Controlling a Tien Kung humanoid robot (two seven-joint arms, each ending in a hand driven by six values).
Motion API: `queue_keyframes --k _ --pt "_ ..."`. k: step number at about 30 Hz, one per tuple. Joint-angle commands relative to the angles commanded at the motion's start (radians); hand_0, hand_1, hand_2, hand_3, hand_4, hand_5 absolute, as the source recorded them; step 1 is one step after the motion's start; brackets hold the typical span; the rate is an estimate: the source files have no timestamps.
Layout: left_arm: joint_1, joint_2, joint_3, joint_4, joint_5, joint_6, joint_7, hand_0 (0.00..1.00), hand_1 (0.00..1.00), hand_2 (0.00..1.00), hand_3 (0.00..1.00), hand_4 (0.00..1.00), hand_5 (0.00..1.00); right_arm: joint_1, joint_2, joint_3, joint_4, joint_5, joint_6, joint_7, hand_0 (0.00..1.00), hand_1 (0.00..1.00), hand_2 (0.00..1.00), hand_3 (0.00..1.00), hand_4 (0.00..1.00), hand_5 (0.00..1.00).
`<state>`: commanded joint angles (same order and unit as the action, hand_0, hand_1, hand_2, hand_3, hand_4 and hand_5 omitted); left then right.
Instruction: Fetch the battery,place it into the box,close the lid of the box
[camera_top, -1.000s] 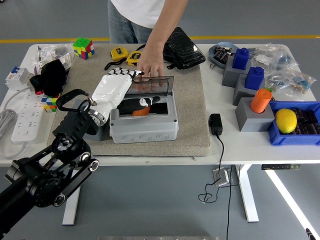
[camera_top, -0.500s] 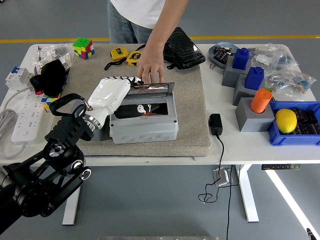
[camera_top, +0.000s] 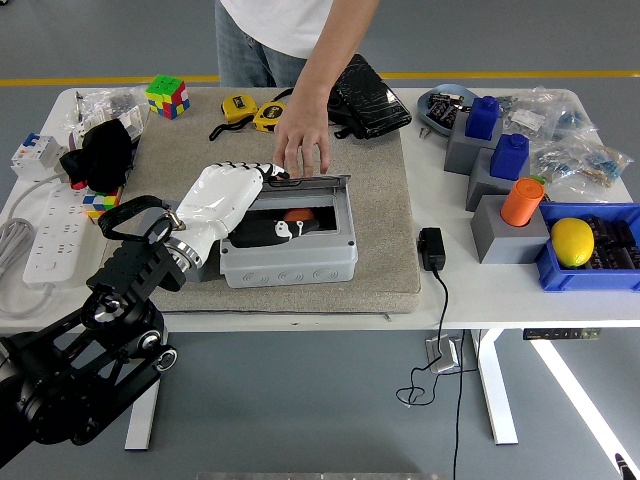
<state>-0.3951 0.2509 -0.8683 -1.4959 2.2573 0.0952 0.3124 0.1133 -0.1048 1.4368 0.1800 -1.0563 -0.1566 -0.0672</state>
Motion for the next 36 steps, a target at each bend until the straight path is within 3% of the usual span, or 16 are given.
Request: queue_keyframes --k 10,14,19,20,25,26,31,32,36 --pt "0.002 0.037 0.032 -0.008 -0.094 -0.093 -0.007 0.656 0.7 0.699 0.73 0.998 0.998 0.003 0.0 0.01 0.0 -0.006 0.001 0.0 0.813 0.765 0.745 0.791 0.998 0.998" --pt "0.0 0.039 0.024 -0.009 -0.086 -0.082 -0.016 0.672 0.709 0.7 0.731 0.998 0.998 0.005 -0.001 0.008 0.0 -0.004 -0.001 0.0 0.813 0.764 0.745 0.791 0.998 0.998" --pt "0.0 0.029 -0.005 -0.003 -0.042 0.024 -0.053 0.672 0.709 0.7 0.731 0.998 0.998 0.005 0.0 0.01 0.0 -0.007 -0.001 -0.002 0.813 0.764 0.745 0.791 0.998 0.998" --pt "0.003 0.021 -0.021 -0.002 -0.03 0.039 -0.057 0.794 0.819 0.776 0.771 0.998 0.998 0.005 0.0 0.013 0.0 -0.01 -0.001 -0.002 0.813 0.764 0.745 0.791 0.998 0.998" --pt "0.022 -0.021 -0.109 0.009 0.006 0.091 -0.085 0.794 0.819 0.776 0.771 0.998 0.998 0.006 0.004 0.013 0.0 -0.011 -0.002 -0.002 0.813 0.764 0.745 0.791 0.998 0.998" --pt "0.029 -0.032 -0.134 0.012 0.01 0.11 -0.098 0.877 0.896 0.847 0.827 0.998 0.998 0.006 0.005 0.013 0.0 -0.012 -0.002 -0.002 0.814 0.765 0.745 0.791 0.998 0.998" --pt "0.065 -0.088 -0.268 0.035 -0.055 0.242 -0.235 0.877 0.896 0.847 0.827 0.998 0.998 0.004 0.011 0.011 0.0 -0.013 -0.001 -0.001 0.814 0.765 0.745 0.791 0.998 0.998" --pt "0.07 -0.095 -0.296 0.038 -0.082 0.264 -0.272 0.961 0.986 0.949 0.905 0.998 0.998 0.004 0.012 0.011 0.0 -0.013 -0.001 -0.001 0.813 0.765 0.745 0.791 0.998 0.998" --pt "0.094 -0.123 -0.399 0.055 -0.235 0.304 -0.415 0.961 0.986 0.949 0.905 0.998 0.998 0.003 0.014 0.018 0.0 -0.02 -0.002 -0.003 0.813 0.765 0.745 0.791 0.998 0.998"
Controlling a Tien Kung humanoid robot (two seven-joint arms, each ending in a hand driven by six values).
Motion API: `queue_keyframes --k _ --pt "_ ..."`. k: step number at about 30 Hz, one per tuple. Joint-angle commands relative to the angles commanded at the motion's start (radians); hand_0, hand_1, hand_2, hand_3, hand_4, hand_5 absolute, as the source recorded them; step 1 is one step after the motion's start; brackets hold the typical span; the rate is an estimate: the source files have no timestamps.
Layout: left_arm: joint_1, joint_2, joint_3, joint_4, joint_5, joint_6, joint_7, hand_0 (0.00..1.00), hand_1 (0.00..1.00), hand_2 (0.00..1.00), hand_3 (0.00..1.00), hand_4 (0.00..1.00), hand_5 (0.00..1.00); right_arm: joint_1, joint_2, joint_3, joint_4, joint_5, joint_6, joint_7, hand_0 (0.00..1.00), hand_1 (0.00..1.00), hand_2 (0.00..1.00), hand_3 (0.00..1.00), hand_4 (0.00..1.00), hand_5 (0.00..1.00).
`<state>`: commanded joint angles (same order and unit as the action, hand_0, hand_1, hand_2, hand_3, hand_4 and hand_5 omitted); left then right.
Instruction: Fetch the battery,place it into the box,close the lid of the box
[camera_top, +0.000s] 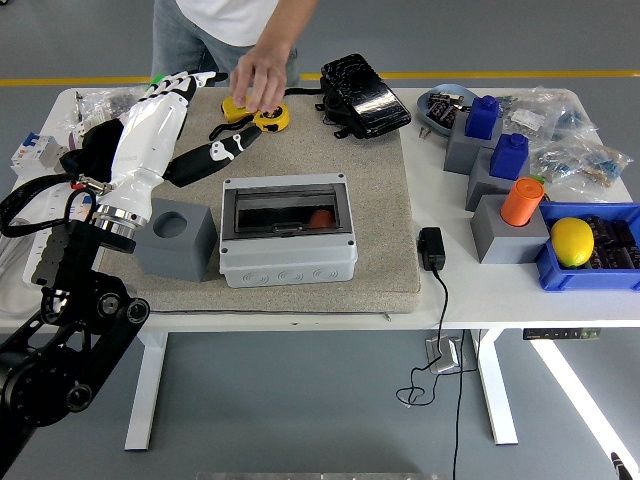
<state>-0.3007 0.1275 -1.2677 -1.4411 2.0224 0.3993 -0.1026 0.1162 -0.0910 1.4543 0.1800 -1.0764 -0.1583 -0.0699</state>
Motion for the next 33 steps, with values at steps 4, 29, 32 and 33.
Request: queue_keyframes --k 4,29,32,33 --pt "0.018 -0.008 -0.071 0.017 -0.169 -0.037 -0.136 0.994 0.998 0.974 0.938 0.998 0.998 0.0 0.003 0.003 0.0 -0.006 0.0 -0.002 0.814 0.764 0.745 0.791 0.998 0.998" --pt "0.168 0.098 -0.35 0.14 -0.96 -0.464 -0.12 0.909 0.906 0.867 0.865 0.998 0.998 -0.021 0.021 0.025 0.0 -0.027 -0.003 -0.008 0.812 0.765 0.745 0.791 0.998 0.998" --pt "0.194 0.091 -0.381 0.141 -0.907 -0.466 -0.09 0.896 0.895 0.86 0.854 0.998 0.981 -0.022 0.026 0.035 0.0 -0.036 -0.003 -0.009 0.813 0.764 0.745 0.791 0.998 0.998" --pt "0.201 0.089 -0.388 0.14 -0.888 -0.462 -0.083 0.896 0.895 0.86 0.854 0.998 0.981 -0.023 0.029 0.038 0.0 -0.039 -0.002 -0.009 0.813 0.764 0.745 0.791 0.998 0.998"
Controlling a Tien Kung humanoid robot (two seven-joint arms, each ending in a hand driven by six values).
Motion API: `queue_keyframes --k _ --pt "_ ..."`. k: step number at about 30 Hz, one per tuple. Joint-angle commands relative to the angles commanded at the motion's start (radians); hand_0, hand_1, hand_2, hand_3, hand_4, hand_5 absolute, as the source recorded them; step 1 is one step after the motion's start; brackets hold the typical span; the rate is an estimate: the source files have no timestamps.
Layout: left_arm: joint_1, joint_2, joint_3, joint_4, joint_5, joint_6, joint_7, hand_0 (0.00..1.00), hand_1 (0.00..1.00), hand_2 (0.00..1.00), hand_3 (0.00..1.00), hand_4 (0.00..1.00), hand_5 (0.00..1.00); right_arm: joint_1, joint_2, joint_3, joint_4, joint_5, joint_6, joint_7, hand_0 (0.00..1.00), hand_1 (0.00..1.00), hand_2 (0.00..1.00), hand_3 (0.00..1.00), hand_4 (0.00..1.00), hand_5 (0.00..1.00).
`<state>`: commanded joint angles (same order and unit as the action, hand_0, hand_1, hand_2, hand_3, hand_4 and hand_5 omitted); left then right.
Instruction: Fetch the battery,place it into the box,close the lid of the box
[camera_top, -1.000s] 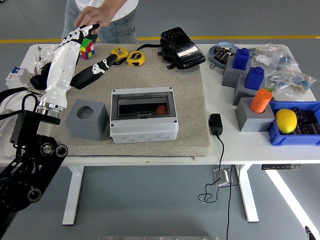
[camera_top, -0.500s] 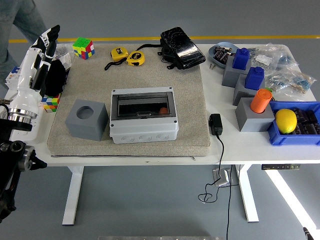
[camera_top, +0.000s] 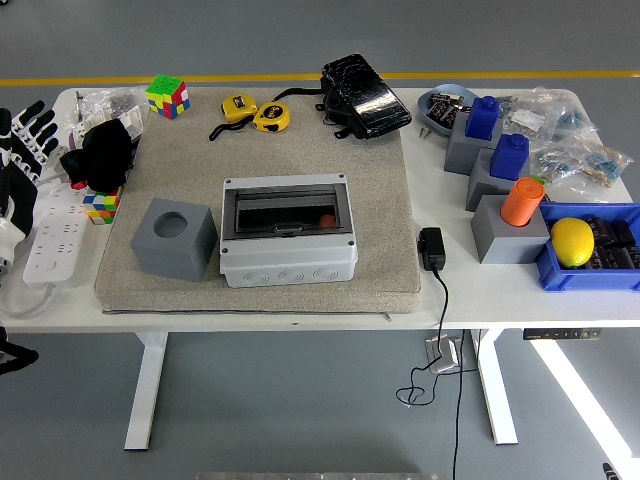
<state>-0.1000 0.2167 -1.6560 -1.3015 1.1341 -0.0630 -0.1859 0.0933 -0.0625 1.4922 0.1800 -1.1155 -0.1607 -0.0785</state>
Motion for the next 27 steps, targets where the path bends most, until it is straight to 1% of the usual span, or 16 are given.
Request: queue_keyframes --k 1,4,5,9,10,11,21,23,27 --pt "0.005 -0.002 -0.006 -0.002 0.016 0.003 0.006 0.896 0.895 0.86 0.854 0.998 0.981 -0.001 0.002 0.002 0.0 -0.002 0.0 0.0 0.813 0.764 0.745 0.791 0.998 0.998" --pt "0.019 -0.008 -0.029 -0.013 0.107 0.027 0.04 0.896 0.895 0.86 0.854 0.998 0.981 -0.003 0.008 0.013 0.0 -0.013 0.0 0.001 0.813 0.764 0.745 0.791 0.998 0.998" --pt "0.023 -0.008 -0.033 -0.016 0.133 0.032 0.048 0.885 0.88 0.853 0.849 0.998 0.861 -0.004 0.01 0.019 0.0 -0.018 0.0 0.001 0.813 0.764 0.745 0.791 0.998 0.998" --pt "0.033 -0.01 -0.042 -0.026 0.177 0.047 0.056 0.885 0.88 0.853 0.849 0.998 0.861 -0.009 0.014 0.026 0.0 -0.027 0.0 0.002 0.813 0.764 0.745 0.791 0.998 0.998" --pt "0.035 -0.012 -0.043 -0.029 0.181 0.051 0.053 0.885 0.88 0.853 0.849 0.998 0.861 -0.011 0.014 0.031 0.0 -0.033 0.0 0.001 0.813 0.764 0.745 0.791 0.998 0.998" --pt "0.036 -0.013 -0.043 -0.031 0.182 0.053 0.051 0.872 0.877 0.847 0.846 0.998 0.782 -0.012 0.015 0.034 0.0 -0.036 0.0 0.0 0.813 0.764 0.745 0.791 0.998 0.998" --pt "0.048 -0.026 -0.04 -0.032 0.179 0.062 0.038 0.868 0.874 0.845 0.844 0.998 0.762 -0.02 0.015 0.049 0.0 -0.064 0.0 -0.004 0.814 0.764 0.745 0.791 0.998 0.998" --pt "0.049 -0.027 -0.041 -0.034 0.175 0.064 0.035 0.863 0.871 0.839 0.842 0.998 0.746 -0.02 0.015 0.048 0.0 -0.063 0.0 -0.003 0.814 0.764 0.745 0.791 0.998 0.998" --pt "0.046 -0.025 -0.042 -0.043 0.166 0.076 0.027 0.863 0.871 0.839 0.842 0.998 0.746 -0.015 0.016 0.056 0.0 -0.068 -0.001 -0.004 0.814 0.764 0.745 0.791 0.998 0.998"
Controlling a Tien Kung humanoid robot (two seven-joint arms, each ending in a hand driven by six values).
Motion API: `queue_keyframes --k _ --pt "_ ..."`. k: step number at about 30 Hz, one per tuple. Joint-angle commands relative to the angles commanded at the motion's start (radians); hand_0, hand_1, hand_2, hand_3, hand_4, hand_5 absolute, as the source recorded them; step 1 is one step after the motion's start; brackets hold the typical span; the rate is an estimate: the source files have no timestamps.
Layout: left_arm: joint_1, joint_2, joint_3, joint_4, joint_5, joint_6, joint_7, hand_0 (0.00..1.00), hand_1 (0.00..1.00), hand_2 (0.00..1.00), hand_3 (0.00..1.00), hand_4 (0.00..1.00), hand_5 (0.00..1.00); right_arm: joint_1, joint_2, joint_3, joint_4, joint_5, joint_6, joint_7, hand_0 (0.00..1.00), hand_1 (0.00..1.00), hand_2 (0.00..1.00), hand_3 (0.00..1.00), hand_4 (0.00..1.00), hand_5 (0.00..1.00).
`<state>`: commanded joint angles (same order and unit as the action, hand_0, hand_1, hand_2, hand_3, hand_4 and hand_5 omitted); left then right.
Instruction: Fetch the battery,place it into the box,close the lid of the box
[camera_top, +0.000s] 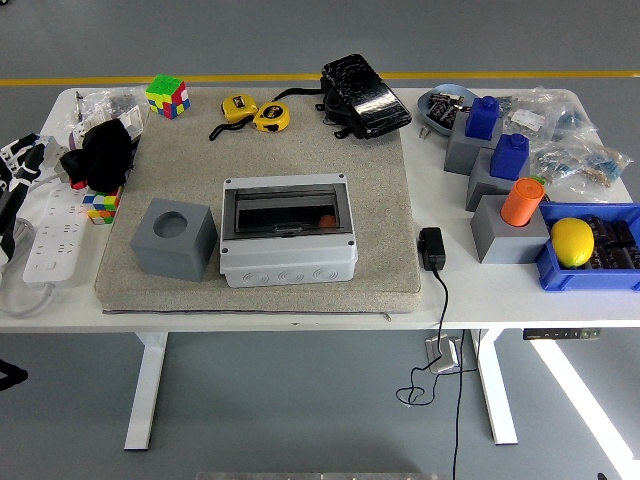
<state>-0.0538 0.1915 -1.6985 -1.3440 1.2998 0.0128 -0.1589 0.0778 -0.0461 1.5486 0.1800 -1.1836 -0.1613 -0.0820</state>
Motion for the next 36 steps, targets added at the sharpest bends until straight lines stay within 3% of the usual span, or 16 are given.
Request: queue_keyframes --k 36 --pt "-0.023 -0.005 -0.003 -0.004 -0.049 0.037 -0.033 0.833 0.844 0.81 0.81 0.998 0.793 0.037 0.002 0.042 0.0 -0.025 -0.003 -0.007 0.816 0.765 0.746 0.792 0.998 0.998"
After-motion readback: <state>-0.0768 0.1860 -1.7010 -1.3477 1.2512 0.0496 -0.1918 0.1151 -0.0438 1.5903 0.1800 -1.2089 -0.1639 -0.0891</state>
